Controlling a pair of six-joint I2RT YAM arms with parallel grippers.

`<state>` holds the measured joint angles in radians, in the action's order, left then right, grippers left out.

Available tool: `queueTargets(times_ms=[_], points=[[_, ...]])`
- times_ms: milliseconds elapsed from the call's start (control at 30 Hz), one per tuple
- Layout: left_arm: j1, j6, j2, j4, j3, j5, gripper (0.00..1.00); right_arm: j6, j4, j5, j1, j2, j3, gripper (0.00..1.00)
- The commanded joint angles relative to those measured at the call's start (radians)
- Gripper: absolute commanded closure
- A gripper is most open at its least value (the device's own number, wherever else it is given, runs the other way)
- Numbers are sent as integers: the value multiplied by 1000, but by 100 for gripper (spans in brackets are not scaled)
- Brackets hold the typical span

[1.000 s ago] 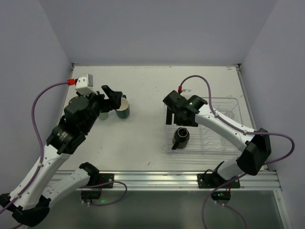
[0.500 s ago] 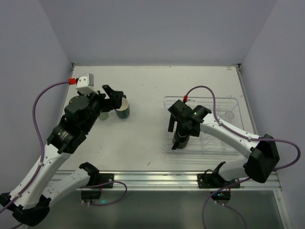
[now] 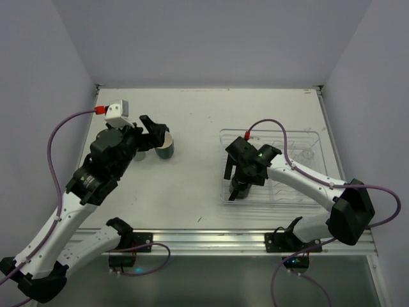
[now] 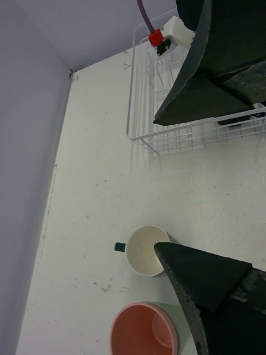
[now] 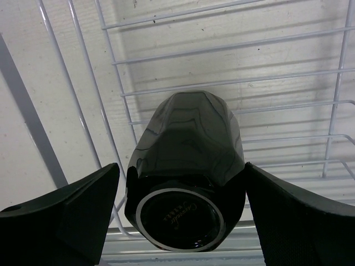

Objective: Unload the cups from the dish rack

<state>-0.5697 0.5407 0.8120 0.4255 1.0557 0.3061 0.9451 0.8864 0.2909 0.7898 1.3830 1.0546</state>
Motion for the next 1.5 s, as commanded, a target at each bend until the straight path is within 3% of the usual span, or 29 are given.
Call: queueTargets(times_ms=[0, 467, 700, 800, 900, 933, 1033, 1467], points=[[4, 16, -8, -45, -13, 5, 10, 29, -29, -9, -4, -2, -11, 6], [4, 11, -13, -50, -37, 5, 10, 15, -15, -22, -4, 27, -31, 5], [4, 7, -25, -44, -36, 8, 10, 15, -15, -27, -4, 30, -36, 15], [4, 5, -27, -42, -39, 14, 10, 14, -15, -22, -4, 25, -38, 28], [4, 7, -27, -47, -40, 8, 10, 9, -14, -15, -4, 14, -39, 49], [4, 7, -24, -45, -40, 7, 10, 8, -14, -12, -6, 11, -38, 68], [4, 8, -20, -48, -40, 5, 10, 3, -4, 2, -4, 10, -33, 100], [4, 2, 6, -37, -28, -5, 10, -65, 49, 54, -27, -59, 59, 100]])
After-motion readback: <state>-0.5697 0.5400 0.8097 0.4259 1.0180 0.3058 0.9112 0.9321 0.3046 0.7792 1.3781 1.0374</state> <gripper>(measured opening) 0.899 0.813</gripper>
